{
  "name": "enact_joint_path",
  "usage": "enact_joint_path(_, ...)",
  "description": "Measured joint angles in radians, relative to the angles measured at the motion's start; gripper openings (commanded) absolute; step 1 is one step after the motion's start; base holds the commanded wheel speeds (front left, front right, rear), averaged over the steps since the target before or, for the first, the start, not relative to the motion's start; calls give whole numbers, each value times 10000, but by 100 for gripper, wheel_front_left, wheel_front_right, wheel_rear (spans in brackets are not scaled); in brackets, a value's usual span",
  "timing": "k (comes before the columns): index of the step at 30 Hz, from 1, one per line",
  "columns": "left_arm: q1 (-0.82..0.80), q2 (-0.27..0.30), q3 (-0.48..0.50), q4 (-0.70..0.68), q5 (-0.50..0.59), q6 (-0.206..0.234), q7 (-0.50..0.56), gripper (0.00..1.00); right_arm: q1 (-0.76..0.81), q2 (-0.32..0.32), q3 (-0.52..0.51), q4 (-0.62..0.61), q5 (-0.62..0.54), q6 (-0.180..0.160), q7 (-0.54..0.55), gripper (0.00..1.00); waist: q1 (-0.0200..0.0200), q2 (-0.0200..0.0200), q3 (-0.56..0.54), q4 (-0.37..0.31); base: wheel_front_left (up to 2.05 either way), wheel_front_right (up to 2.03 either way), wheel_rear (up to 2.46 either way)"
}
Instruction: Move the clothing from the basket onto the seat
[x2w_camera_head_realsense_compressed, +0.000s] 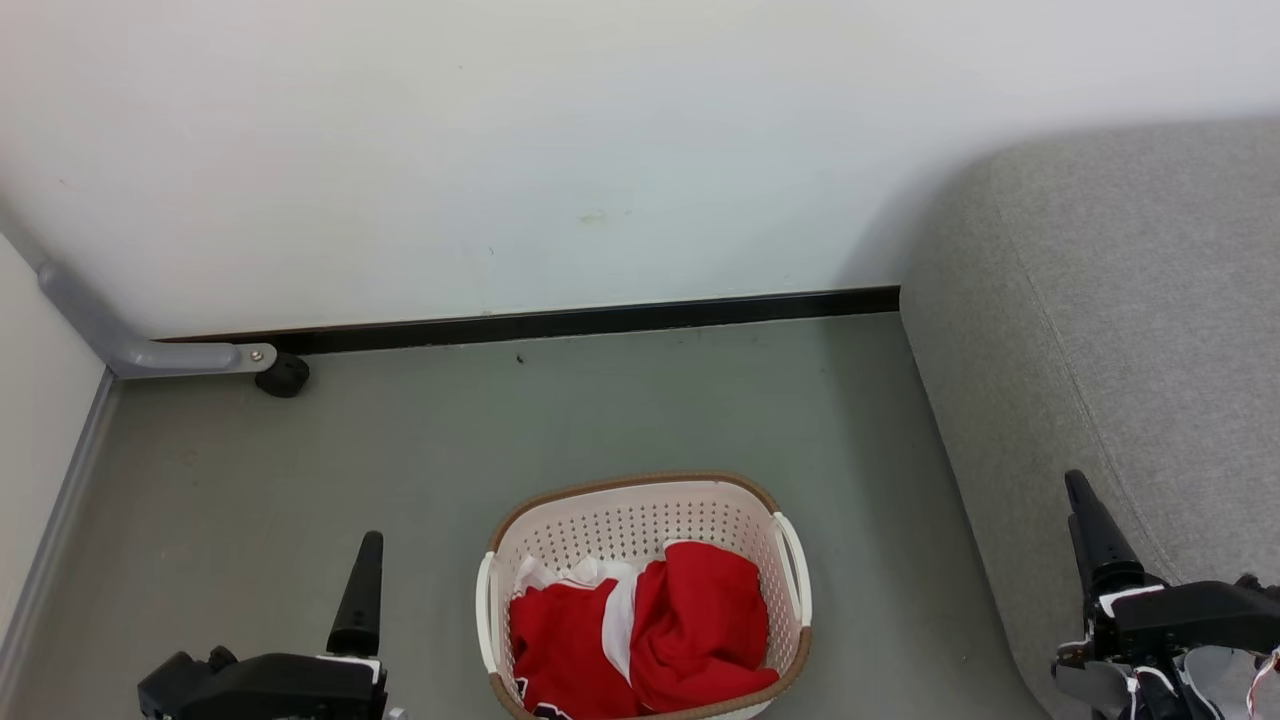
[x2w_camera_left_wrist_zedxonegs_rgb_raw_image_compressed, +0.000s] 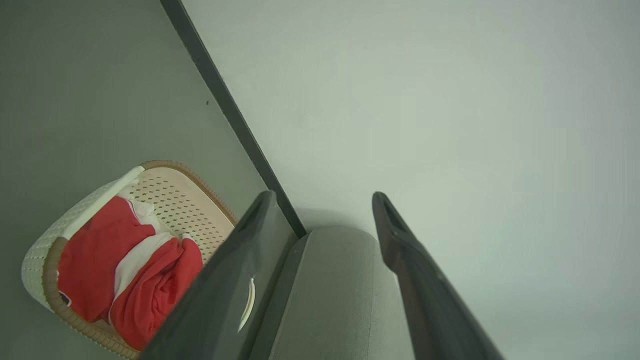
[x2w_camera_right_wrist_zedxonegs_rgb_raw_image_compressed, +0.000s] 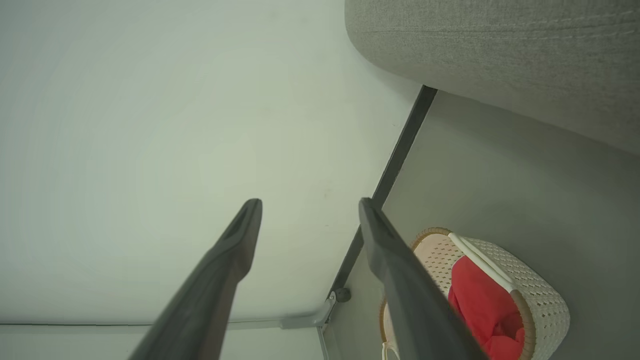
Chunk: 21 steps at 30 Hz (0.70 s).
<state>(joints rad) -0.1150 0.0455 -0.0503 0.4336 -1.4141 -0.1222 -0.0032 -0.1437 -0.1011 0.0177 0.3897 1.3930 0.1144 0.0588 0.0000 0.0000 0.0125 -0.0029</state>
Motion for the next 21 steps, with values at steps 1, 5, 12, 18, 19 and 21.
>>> enact_joint_path(1, -40, 6, -27, 29, 69, 0, -6, 100, -30, -48, 88, 17, -100, 0, -19, 100, 0, 0, 1, 0, 0, 0, 0)
enact_joint_path(5, -120, 31, -148, 155, 616, 0, -178, 100, -170, -282, 512, 77, -558, 0, -176, 100, 0, 0, 6, 4, 0, 0, 0)
enact_joint_path(12, -304, 104, -399, 324, 1712, -6, -435, 100, -479, -708, 1438, 270, -1546, 0, -489, 100, 0, 1, 6, 20, 0, 0, 0)
enact_joint_path(18, -433, 186, -709, 447, 2752, 46, -621, 100, -765, -989, 2127, 500, -2408, 2, -872, 100, 0, 0, 3, 36, 0, 0, 0)
enact_joint_path(19, -455, 199, -771, 451, 2986, 90, -683, 100, -823, -1041, 2240, 552, -2564, 2, -940, 100, 0, 0, 2, 38, 0, 0, 0)
enact_joint_path(21, -472, 255, -920, 464, 3386, 92, -752, 100, -945, -1139, 2437, 671, -2823, 2, -1060, 100, 0, 0, 1, 40, 0, 0, 0)
